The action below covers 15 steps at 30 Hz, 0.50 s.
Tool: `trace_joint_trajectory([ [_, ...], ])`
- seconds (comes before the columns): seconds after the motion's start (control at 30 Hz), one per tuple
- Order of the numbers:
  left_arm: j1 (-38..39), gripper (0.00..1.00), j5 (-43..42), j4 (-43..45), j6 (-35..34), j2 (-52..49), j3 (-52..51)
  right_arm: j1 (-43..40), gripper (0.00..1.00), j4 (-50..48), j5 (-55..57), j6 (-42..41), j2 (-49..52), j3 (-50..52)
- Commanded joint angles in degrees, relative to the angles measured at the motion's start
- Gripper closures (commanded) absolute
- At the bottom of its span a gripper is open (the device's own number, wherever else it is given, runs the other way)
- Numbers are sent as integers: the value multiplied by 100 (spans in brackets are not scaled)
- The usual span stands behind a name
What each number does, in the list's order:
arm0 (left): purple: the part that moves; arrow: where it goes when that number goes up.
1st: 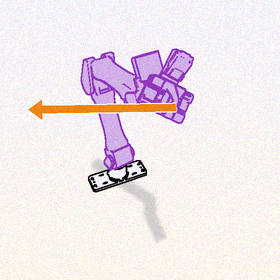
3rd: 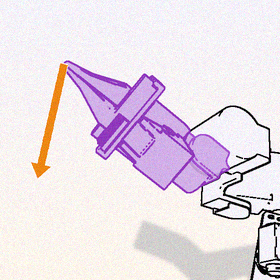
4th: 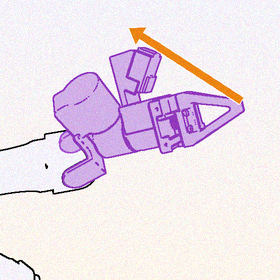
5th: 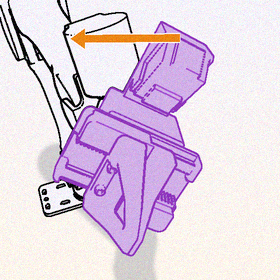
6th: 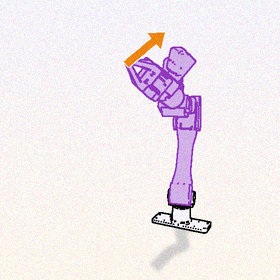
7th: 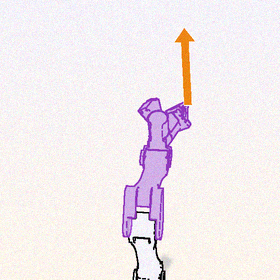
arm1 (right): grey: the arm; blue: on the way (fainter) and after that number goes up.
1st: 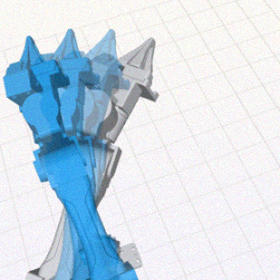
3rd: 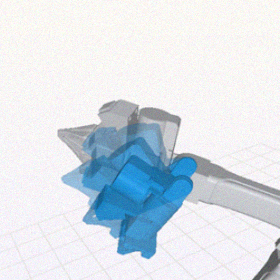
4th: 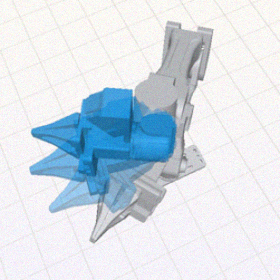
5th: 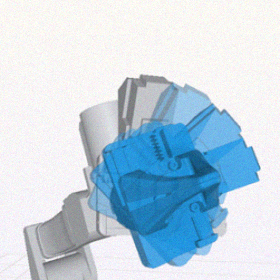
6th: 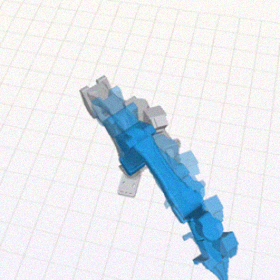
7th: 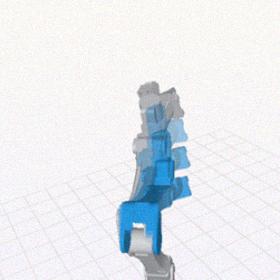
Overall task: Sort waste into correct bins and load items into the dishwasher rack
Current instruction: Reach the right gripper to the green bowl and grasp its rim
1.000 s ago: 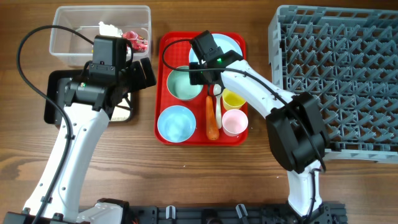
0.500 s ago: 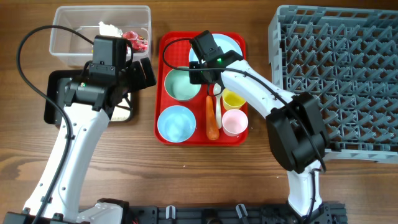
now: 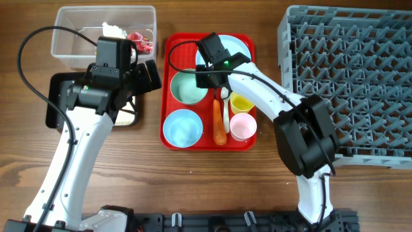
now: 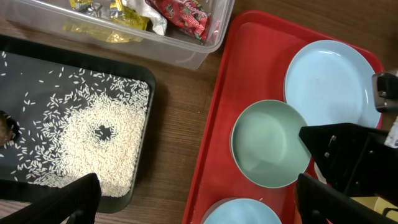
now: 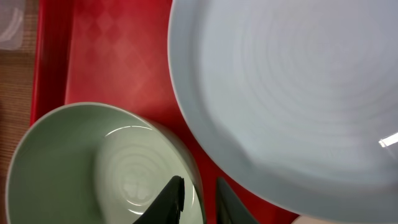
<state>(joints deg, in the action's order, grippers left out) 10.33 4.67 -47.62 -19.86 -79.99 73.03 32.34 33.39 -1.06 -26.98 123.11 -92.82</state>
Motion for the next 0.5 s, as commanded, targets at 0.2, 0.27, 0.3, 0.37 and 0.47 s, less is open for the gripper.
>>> trace_joint_trajectory([
  [0.2, -28, 0, 37, -2, -55, -44, -7, 11, 96, -15, -48, -20, 229, 68],
  [0.27, -28, 0, 37, -2, -55, -44, -7, -2, 96, -70, -48, -17, 210, 61],
  [0.3, -28, 0, 37, -2, -52, -44, -7, -9, 96, -85, -52, -20, 179, 57],
  [0.37, -28, 0, 37, -2, -52, -44, -7, -22, 96, -98, -70, -17, 66, 35],
  [0.47, -28, 0, 37, -2, -55, -44, -7, -52, 96, -94, -66, 0, -219, 9],
])
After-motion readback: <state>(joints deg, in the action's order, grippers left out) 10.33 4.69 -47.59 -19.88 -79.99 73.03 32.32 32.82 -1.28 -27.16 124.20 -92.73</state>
